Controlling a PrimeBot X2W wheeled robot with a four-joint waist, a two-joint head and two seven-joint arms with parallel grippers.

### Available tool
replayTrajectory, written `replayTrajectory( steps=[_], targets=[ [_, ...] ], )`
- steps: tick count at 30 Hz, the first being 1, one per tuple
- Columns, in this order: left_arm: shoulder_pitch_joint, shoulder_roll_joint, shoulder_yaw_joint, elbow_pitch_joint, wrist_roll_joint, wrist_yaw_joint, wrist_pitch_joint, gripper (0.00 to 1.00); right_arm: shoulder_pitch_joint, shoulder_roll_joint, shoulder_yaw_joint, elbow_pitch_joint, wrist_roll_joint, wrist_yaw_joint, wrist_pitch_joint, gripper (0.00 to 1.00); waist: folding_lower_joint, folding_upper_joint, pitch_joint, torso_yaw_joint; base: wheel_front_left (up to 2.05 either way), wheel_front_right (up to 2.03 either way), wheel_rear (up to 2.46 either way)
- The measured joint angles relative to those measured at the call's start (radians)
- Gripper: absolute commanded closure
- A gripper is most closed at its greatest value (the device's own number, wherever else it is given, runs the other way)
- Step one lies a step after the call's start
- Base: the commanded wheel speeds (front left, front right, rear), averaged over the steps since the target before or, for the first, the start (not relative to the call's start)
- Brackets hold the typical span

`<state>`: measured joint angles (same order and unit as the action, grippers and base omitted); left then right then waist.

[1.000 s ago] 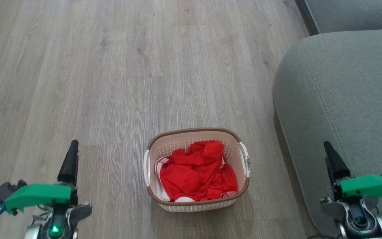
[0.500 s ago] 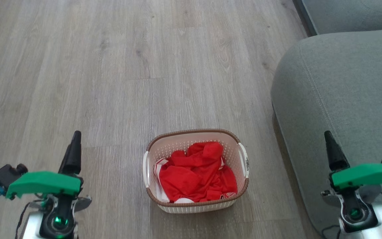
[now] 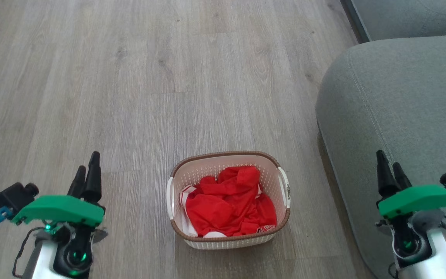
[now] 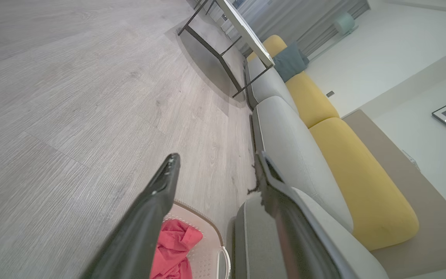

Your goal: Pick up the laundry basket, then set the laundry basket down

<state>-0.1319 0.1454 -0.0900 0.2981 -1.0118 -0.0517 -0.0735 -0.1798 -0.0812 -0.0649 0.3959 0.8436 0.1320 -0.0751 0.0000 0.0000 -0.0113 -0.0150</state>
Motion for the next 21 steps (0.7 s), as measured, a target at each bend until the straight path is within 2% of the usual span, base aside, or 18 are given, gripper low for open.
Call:
replayTrajectory(
  steps=[21],
  targets=[
    [-0.053,0.03,-0.062,0.045,0.192,0.022,-0.062,0.0,-0.062,-0.014,0.029,0.067,-0.234,0.0,-0.063,0.0,0.0,0.0,0.001,-0.005,0.0,0.0,0.0]
  ],
)
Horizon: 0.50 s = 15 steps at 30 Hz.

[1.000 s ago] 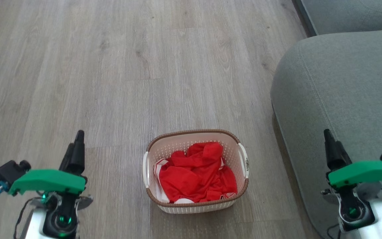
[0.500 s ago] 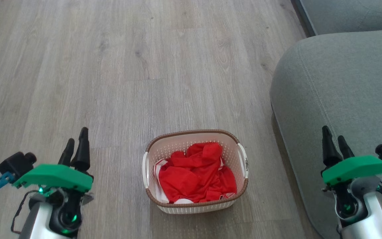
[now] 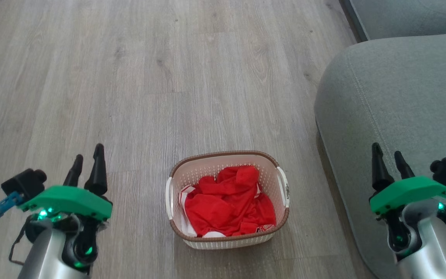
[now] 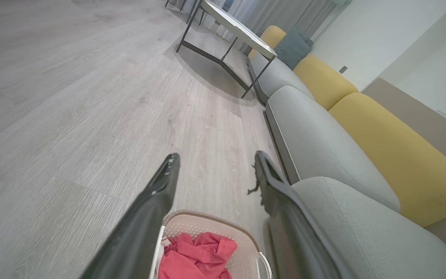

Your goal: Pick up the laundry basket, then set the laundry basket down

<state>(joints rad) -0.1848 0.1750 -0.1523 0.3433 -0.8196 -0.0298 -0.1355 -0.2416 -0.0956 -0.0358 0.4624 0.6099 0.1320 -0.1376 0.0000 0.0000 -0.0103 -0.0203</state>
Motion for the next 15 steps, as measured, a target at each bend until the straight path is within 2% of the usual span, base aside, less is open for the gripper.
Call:
replayTrajectory(
  steps=[15],
  targets=[
    [-0.029,0.023,-0.042,0.016,0.136,0.026,-0.043,0.0,-0.035,-0.013,0.057,0.03,-0.149,0.0,-0.042,0.0,0.0,0.0,0.001,-0.003,0.0,0.0,0.0]
  ],
)
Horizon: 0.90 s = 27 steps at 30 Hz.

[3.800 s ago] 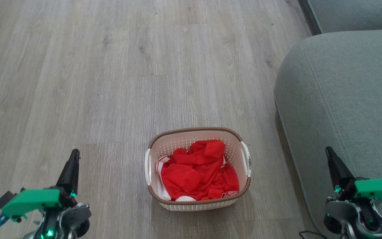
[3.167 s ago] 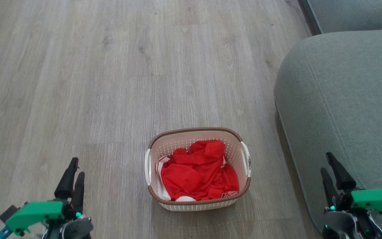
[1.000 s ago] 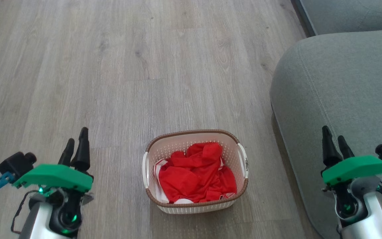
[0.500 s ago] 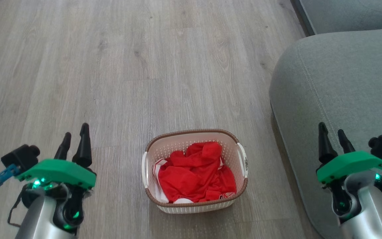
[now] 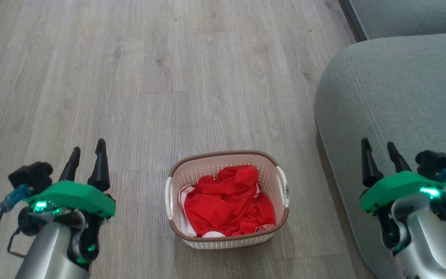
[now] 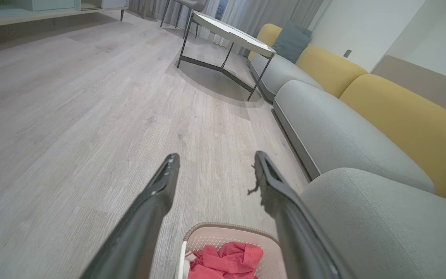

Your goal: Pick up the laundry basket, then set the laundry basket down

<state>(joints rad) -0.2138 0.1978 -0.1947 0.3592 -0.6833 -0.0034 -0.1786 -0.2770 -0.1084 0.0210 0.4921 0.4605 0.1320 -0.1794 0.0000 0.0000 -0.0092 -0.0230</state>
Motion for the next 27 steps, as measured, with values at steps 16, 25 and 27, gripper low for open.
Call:
replayTrajectory(
  steps=[16,25,27],
  targets=[
    [-0.017,0.025,-0.056,0.01,0.137,0.029,-0.043,0.0,-0.045,-0.025,0.035,0.043,-0.151,0.0,-0.047,0.0,0.0,0.0,0.0,-0.003,0.0,0.0,0.0],
    [-0.039,0.043,-0.085,0.018,0.203,0.048,-0.061,0.0,-0.051,-0.028,0.045,0.065,-0.237,0.0,-0.069,0.0,0.0,0.0,0.002,-0.005,0.0,0.0,0.0],
    [-0.047,0.044,-0.086,0.018,0.204,0.048,-0.06,0.0,-0.053,-0.028,0.046,0.065,-0.237,0.0,-0.069,0.0,0.0,0.0,0.003,-0.004,0.0,0.0,0.0]
  ],
)
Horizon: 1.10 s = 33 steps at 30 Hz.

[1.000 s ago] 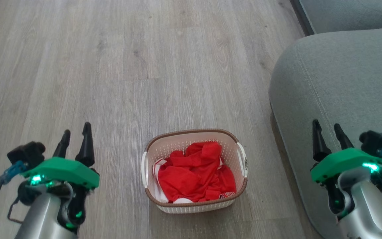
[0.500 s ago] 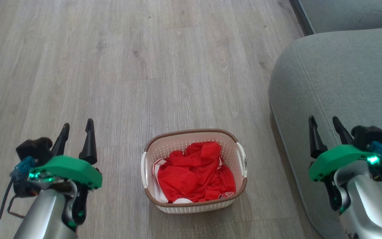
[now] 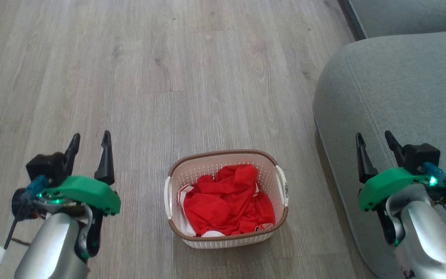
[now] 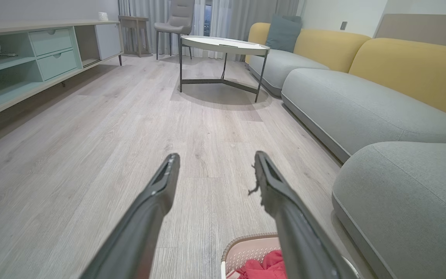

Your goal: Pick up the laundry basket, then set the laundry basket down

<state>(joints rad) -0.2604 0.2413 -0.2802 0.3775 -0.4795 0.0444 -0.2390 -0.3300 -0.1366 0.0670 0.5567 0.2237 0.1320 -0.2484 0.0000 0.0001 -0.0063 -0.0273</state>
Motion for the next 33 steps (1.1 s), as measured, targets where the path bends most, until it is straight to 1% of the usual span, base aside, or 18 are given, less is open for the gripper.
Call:
replayTrajectory(
  steps=[8,21,23,27,33],
  targets=[
    [-0.004,0.0,-0.001,0.004,-0.001,0.009,0.0,0.0,-0.014,-0.002,0.002,0.006,0.008,0.0,0.0,0.0,0.0,0.0,0.002,0.0,0.0,0.0,0.0],
    [-0.005,0.001,-0.007,0.015,-0.006,0.011,0.002,0.0,-0.014,-0.003,0.011,0.012,0.033,0.0,0.0,0.0,0.0,0.0,0.008,0.0,0.0,0.0,0.0],
    [-0.005,0.001,-0.009,0.016,-0.006,0.018,0.002,0.0,-0.014,-0.003,0.012,0.012,0.033,0.0,0.0,0.0,0.0,0.0,0.012,0.0,0.0,0.0,0.0],
    [-0.01,0.002,-0.014,0.016,-0.006,0.018,0.002,0.0,-0.014,-0.003,0.011,0.011,0.033,0.0,0.0,0.0,0.0,0.0,0.035,0.003,0.0,0.0,0.0],
    [-0.073,0.002,-0.029,0.019,-0.002,0.017,0.001,0.0,-0.051,-0.004,-0.008,0.004,0.032,0.0,0.0,0.0,0.0001,0.0,0.115,0.01,0.0,0.0,0.0]
  ],
)
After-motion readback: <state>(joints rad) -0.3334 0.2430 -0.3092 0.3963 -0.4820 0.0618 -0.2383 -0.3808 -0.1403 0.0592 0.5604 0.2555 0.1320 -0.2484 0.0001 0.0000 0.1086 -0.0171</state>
